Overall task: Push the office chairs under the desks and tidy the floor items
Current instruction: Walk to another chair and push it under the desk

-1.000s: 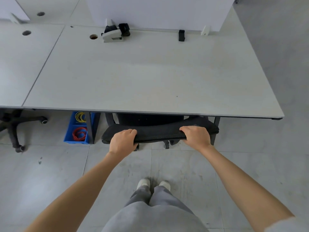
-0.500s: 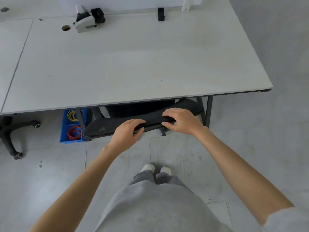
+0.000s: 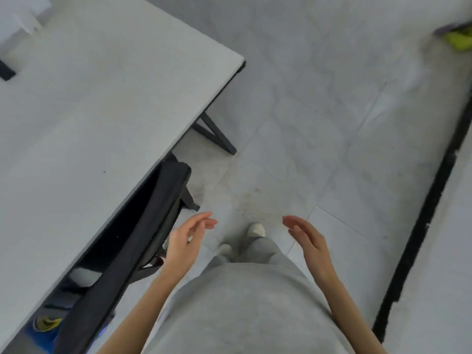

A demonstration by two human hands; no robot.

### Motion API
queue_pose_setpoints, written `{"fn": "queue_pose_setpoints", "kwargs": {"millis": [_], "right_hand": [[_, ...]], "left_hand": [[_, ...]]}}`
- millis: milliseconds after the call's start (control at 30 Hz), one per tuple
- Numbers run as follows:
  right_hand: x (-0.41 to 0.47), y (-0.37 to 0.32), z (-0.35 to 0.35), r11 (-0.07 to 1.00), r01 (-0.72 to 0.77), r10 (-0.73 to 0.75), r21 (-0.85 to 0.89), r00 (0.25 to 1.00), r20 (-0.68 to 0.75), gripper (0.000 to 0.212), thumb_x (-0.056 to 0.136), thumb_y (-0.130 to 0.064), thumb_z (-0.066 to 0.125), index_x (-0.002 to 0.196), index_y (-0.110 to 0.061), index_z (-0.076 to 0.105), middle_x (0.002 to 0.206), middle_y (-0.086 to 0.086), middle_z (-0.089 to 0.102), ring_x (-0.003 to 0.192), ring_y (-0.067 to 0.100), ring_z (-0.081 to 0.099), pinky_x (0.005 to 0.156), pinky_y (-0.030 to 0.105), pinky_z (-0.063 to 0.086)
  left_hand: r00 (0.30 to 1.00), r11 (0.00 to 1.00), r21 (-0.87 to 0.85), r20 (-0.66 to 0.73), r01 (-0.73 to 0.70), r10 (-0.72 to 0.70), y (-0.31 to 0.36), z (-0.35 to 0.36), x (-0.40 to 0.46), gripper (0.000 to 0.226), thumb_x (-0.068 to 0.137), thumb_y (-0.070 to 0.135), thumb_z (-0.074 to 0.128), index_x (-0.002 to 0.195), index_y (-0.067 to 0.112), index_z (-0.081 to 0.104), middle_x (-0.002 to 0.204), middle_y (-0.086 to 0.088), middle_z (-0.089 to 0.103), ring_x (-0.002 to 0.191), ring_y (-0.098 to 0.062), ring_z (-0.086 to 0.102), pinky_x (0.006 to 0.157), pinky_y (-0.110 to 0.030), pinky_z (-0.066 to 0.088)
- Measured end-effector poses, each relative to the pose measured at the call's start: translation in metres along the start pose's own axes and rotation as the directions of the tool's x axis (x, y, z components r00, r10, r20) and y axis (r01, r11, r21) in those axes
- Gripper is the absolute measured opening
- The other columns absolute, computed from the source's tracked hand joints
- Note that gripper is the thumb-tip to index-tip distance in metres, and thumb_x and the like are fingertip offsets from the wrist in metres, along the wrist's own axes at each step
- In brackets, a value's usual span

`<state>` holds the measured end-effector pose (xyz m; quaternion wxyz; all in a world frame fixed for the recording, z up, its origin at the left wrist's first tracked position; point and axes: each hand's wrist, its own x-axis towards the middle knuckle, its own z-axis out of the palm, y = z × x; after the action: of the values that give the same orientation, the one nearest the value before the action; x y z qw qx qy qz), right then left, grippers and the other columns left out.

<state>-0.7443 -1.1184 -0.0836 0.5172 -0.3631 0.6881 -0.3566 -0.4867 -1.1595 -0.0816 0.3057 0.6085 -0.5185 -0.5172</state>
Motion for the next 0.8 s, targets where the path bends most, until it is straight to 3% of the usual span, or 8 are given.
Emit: {"fn": "queue_pose_setpoints", "kwargs": {"millis": [167, 333, 500, 633, 700, 800], "right_hand": [[0.029, -0.004, -0.041, 0.983, -0.011, 0.068, 0.183, 0.948, -0.312, 0.025, 0.096, -0.012, 0.044, 0.107, -0.021, 0.065, 0.109, -0.002, 0.069, 0.109, 0.011, 0.061, 0.099, 0.036, 0.045], [0.11, -0.015, -0.088, 0.979, 0.018, 0.068, 0.203, 0.91, -0.41, 0.025, 0.096, -0.012, 0.044, 0.106, -0.023, 0.065, 0.106, -0.002, 0.07, 0.107, 0.012, 0.062, 0.095, 0.034, 0.047], [0.242, -0.067, -0.148, 0.968, -0.045, 0.119, 0.245, 0.947, -0.299, 0.025, 0.096, -0.01, 0.044, 0.099, -0.023, 0.065, 0.105, 0.001, 0.069, 0.107, 0.017, 0.062, 0.096, 0.035, 0.048], [0.362, -0.155, -0.179, 0.978, 0.014, 0.016, 0.21, 0.99, -0.142, 0.025, 0.096, -0.008, 0.042, 0.1, -0.019, 0.064, 0.109, 0.005, 0.067, 0.106, 0.015, 0.062, 0.097, 0.034, 0.048], [0.418, -0.2, -0.186, 0.978, 0.08, -0.066, 0.194, 0.995, -0.08, 0.025, 0.096, -0.007, 0.041, 0.103, -0.016, 0.064, 0.11, 0.006, 0.067, 0.106, 0.014, 0.062, 0.095, 0.031, 0.048], [0.502, -0.258, -0.188, 0.969, 0.167, -0.168, 0.184, 0.986, -0.009, 0.026, 0.096, -0.006, 0.04, 0.103, -0.015, 0.063, 0.11, 0.007, 0.067, 0.106, 0.013, 0.062, 0.093, 0.026, 0.049]], "left_hand": [[0.955, 0.989, -0.058, 0.256, -0.136, 0.147, 0.067, 0.055, 0.1, 0.027, 0.089, 0.022, 0.041, 0.106, 0.028, 0.06, 0.095, 0.016, 0.071, 0.092, -0.008, 0.066, 0.084, -0.018, 0.049], [0.905, 0.971, -0.075, 0.353, -0.228, 0.24, 0.127, 0.128, 0.215, 0.026, 0.089, 0.022, 0.042, 0.107, 0.028, 0.06, 0.095, 0.015, 0.071, 0.093, -0.011, 0.066, 0.085, -0.023, 0.05], [0.928, 0.978, -0.086, 0.311, -0.189, 0.207, 0.171, 0.182, 0.318, 0.026, 0.087, 0.024, 0.044, 0.104, 0.027, 0.062, 0.094, 0.013, 0.072, 0.089, -0.011, 0.067, 0.08, -0.019, 0.049], [0.985, 0.99, -0.12, 0.147, -0.074, 0.092, 0.193, 0.19, 0.378, 0.023, 0.084, 0.029, 0.047, 0.1, 0.025, 0.063, 0.09, 0.013, 0.073, 0.084, -0.009, 0.067, 0.077, -0.017, 0.051], [0.998, 0.992, -0.124, 0.06, -0.025, 0.033, 0.199, 0.186, 0.402, 0.019, 0.09, 0.017, 0.048, 0.099, 0.024, 0.063, 0.088, 0.014, 0.073, 0.081, -0.007, 0.067, 0.077, -0.015, 0.051], [0.998, 0.995, -0.095, -0.057, 0.017, -0.022, 0.2, 0.178, 0.446, 0.031, 0.094, -0.001, 0.042, 0.1, 0.021, 0.064, 0.089, 0.012, 0.073, 0.081, -0.008, 0.067, 0.078, -0.015, 0.051]]}}
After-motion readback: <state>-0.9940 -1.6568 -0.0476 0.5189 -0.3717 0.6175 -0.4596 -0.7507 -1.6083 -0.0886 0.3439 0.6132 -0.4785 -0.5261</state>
